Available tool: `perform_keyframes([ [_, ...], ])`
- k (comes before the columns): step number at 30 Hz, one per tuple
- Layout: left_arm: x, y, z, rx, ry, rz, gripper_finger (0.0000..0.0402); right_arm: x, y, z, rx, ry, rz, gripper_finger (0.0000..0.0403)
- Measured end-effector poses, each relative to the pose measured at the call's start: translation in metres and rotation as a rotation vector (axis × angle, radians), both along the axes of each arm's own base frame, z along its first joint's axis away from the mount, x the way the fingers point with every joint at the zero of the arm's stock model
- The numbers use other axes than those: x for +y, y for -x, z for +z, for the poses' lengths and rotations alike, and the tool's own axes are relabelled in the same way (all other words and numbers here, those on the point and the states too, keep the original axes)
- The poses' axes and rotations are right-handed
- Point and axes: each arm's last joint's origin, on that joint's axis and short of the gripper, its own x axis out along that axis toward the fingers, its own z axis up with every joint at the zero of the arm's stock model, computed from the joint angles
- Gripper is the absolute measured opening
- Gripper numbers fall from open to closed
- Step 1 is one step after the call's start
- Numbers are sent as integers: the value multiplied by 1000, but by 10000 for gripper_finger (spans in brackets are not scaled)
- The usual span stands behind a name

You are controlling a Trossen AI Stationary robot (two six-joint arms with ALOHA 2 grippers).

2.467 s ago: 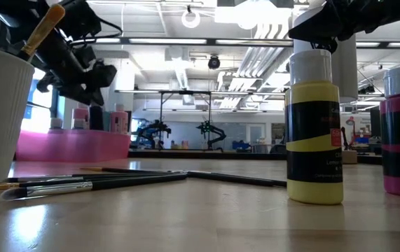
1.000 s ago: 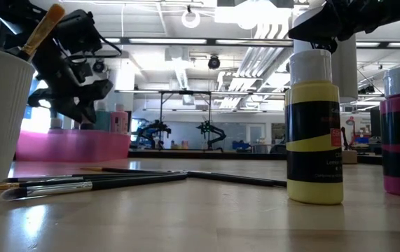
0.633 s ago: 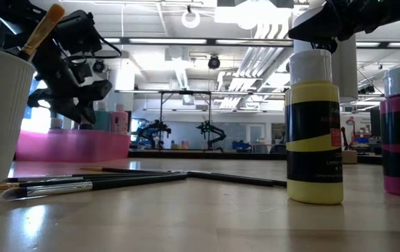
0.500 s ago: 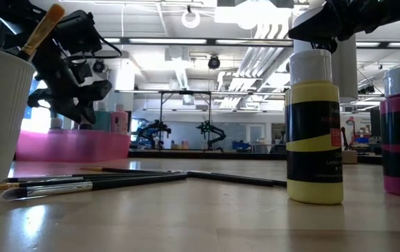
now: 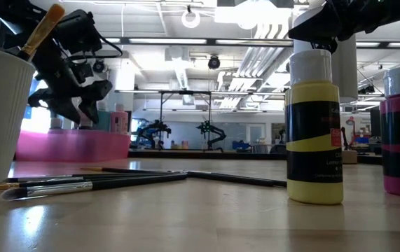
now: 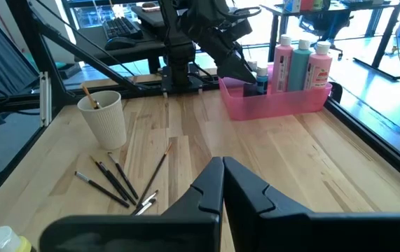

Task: Pick & Place Paint Supplies
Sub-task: Put the small blue paint bottle into the pink bin, then put the gold paintbrush into the light brown cup

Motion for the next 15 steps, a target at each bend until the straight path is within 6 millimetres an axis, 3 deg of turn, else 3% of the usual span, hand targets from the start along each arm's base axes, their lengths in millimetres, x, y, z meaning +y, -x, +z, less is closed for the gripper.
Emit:
perform_keyframes([
  [15, 5, -15, 49, -24, -108, -82, 216, 0, 0, 0, 0, -1, 6, 2],
])
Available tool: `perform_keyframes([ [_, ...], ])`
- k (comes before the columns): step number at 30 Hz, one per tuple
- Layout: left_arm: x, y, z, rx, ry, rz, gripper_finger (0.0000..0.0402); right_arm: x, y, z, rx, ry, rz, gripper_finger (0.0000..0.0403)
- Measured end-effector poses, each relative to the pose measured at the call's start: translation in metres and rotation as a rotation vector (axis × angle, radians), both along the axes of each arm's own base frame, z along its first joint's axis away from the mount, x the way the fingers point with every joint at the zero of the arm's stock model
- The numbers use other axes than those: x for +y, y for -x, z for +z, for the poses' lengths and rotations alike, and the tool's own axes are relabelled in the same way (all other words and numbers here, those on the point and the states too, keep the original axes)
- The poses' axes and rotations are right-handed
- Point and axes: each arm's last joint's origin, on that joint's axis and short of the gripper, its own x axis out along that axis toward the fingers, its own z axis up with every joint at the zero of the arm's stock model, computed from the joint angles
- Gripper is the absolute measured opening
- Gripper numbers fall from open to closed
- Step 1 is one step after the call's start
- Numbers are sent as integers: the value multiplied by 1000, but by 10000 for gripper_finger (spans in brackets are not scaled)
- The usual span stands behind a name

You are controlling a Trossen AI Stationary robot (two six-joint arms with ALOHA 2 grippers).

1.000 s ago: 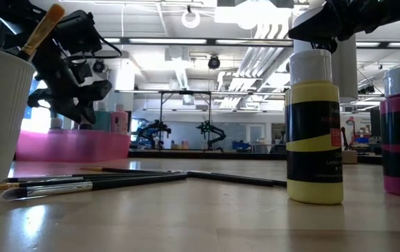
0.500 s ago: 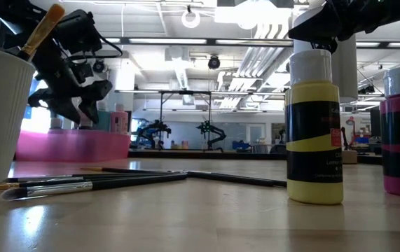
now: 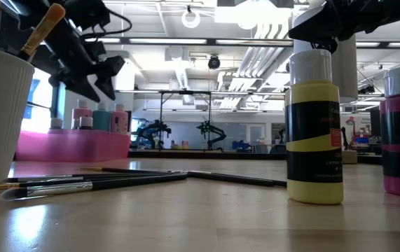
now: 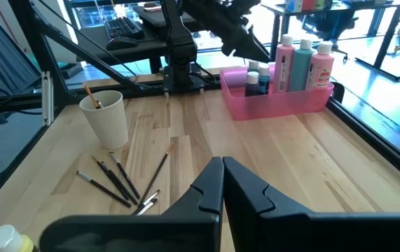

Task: Pick & Place Paint Supplies
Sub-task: Put the gold paintbrush into the light brown cup

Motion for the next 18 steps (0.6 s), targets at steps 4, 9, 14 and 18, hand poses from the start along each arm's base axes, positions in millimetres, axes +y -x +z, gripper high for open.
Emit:
perform_keyframes([
  [4, 0, -2, 7, 34, -21, -59, 216, 0, 0, 0, 2, 0, 0, 2],
  [9, 0, -2, 5, 73, -25, -96, 215, 0, 0, -2, 21, 0, 0, 2],
  [14, -1, -2, 2, 74, -9, -113, 187, 0, 1, -2, 25, 0, 0, 2],
  [18, -1, -4, 4, 74, -16, -174, 147, 0, 1, -2, 26, 0, 0, 2],
])
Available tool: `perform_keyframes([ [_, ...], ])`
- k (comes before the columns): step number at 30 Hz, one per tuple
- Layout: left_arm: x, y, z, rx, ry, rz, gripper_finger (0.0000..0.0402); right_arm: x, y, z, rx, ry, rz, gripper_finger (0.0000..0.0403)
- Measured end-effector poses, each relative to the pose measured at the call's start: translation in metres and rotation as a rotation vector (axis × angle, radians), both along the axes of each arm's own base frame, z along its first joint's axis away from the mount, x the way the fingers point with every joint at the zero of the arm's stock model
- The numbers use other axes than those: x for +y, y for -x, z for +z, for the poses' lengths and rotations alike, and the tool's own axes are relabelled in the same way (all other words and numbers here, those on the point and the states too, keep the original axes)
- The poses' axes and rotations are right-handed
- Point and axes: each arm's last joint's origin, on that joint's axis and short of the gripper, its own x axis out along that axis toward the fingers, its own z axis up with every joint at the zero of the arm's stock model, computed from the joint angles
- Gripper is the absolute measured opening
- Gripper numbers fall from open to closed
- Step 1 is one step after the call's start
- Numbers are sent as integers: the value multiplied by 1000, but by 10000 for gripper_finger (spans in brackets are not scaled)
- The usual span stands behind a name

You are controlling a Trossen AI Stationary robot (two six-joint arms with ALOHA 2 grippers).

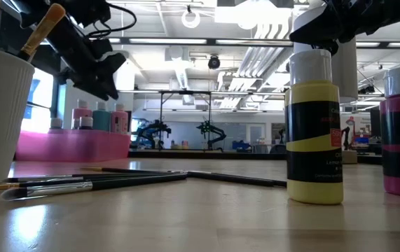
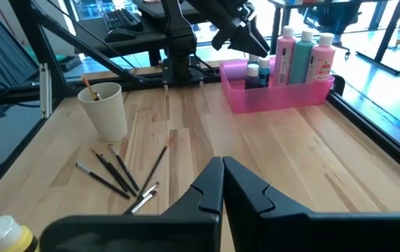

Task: Pick & Place Paint Supplies
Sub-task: Put the gold paintbrush into the light brown cup

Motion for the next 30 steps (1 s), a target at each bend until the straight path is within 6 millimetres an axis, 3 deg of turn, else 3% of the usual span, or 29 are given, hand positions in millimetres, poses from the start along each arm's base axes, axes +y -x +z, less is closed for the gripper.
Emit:
perform_keyframes([
  [7, -3, 1, 3, -16, 31, -114, 79, 0, 0, 0, 3, 0, 1, 2],
  [14, -13, 3, 10, -66, 83, -311, 37, 0, 0, 0, 5, 2, 1, 2],
  [22, -48, 8, 24, -80, 6, -625, 9, 0, 0, -1, 6, 3, 2, 2],
  [30, -87, 10, 29, -79, -143, -804, 1, 0, 0, 0, 6, 4, 1, 2],
])
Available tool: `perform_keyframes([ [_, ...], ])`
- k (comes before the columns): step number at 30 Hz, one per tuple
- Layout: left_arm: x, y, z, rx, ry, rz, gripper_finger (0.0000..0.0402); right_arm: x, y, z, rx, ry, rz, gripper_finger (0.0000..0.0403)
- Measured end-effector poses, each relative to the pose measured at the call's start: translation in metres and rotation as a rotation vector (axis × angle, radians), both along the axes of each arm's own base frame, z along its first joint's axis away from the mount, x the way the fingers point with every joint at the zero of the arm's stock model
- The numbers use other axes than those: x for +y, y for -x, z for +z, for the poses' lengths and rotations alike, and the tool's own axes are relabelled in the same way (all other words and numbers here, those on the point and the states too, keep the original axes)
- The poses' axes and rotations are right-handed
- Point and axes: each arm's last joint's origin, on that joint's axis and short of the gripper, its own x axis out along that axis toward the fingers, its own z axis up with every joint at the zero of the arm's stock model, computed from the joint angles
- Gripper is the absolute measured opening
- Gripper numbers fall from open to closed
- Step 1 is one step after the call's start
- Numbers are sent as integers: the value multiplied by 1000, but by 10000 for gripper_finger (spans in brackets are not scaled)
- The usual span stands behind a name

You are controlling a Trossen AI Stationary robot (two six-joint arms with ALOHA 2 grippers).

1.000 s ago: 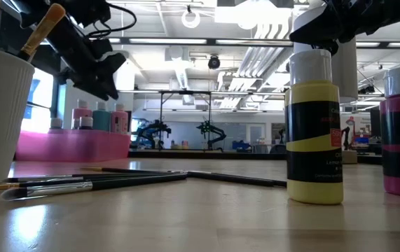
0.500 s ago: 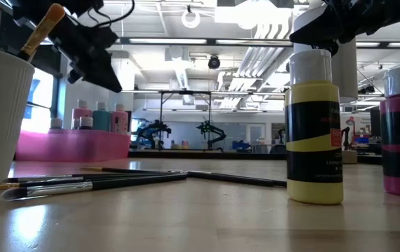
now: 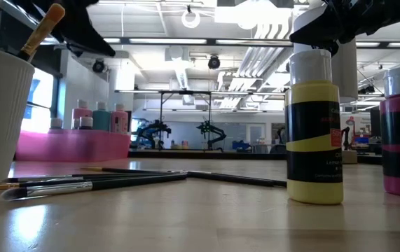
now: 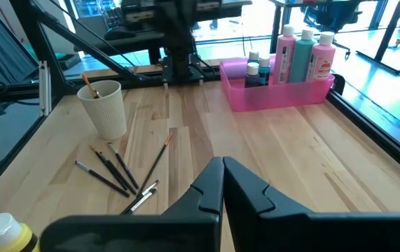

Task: Pick & Place Paint Supplies
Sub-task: Put the gold paintbrush into the light brown cup

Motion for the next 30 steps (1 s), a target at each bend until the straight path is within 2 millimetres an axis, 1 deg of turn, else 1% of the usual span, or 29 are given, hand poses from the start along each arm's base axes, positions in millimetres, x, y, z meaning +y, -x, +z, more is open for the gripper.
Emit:
perform_keyframes([
  [5, -21, -5, -8, -119, -148, -191, 1, 0, 0, 0, -1, 0, 0, 2],
  [8, -26, -6, -12, -184, -215, -300, 1, 0, 0, 0, 0, 0, 0, 2],
  [10, -28, -6, -14, -202, -222, -359, 1, 0, 0, 0, 0, 0, 0, 2],
  [13, -29, -5, -17, -184, -193, -411, 1, 0, 0, 0, -1, 0, 0, 2],
  [18, -29, -5, -20, -160, -130, -394, 1, 0, 0, 0, -1, 0, 0, 2],
  [27, -27, -5, -20, -166, -85, -307, 1, 0, 0, 0, -1, 0, 0, 2],
  [30, -26, -5, -20, -165, -95, -276, 1, 0, 0, 0, -1, 0, 0, 2],
])
